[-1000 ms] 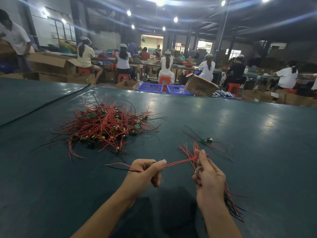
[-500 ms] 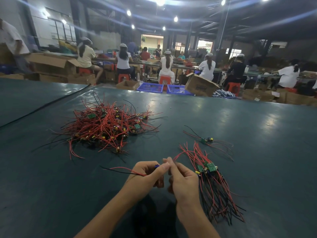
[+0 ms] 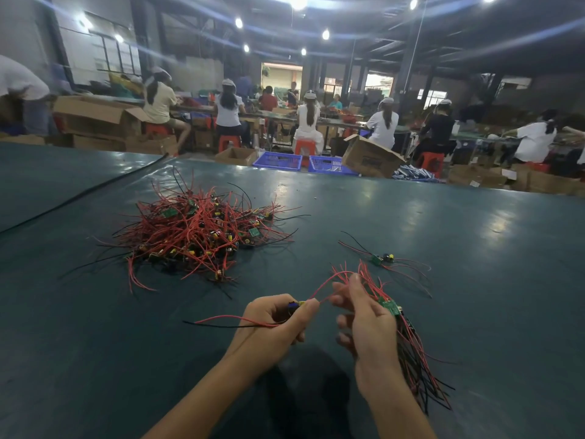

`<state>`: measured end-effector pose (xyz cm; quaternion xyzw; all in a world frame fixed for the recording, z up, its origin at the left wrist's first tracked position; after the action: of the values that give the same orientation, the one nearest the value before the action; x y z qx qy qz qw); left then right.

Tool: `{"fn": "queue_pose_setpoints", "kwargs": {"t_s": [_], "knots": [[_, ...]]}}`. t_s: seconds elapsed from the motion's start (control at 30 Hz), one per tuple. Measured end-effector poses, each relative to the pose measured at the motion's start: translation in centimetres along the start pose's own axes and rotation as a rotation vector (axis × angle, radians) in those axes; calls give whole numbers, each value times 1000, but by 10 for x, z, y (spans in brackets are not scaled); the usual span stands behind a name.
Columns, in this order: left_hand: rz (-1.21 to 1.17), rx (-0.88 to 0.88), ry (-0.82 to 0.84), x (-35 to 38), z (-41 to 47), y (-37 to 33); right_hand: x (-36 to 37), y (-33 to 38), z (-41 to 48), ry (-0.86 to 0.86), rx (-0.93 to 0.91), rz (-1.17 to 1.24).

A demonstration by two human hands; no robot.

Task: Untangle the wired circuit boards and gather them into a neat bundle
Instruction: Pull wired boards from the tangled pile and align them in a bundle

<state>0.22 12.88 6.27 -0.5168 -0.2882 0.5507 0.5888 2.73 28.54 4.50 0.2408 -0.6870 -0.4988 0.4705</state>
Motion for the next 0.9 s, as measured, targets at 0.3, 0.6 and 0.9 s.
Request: {"fn": "queue_pose_setpoints", "kwargs": {"t_s": [0.3,0.6,0.9], "knots": [[313,274,245,28,-12,-12,11,5,-10,23,-74,-158],[692,335,-25,-7,-7,-15,-4,8,1,39,44,-67],[991,-171,-317,-102,16,62,-18,13,0,-30,-227,-1258]]}}
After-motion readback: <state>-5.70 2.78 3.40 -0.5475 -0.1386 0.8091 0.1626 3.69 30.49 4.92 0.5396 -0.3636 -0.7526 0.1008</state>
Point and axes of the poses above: each hand's wrist, its own z-axis towards the middle knuckle, its own x-axis out of the palm, y = z × x, the point moved 9 cm from there along z, towards the middle knuckle, and after that the axes turned 6 degrees about z, right-handed, at the moved point
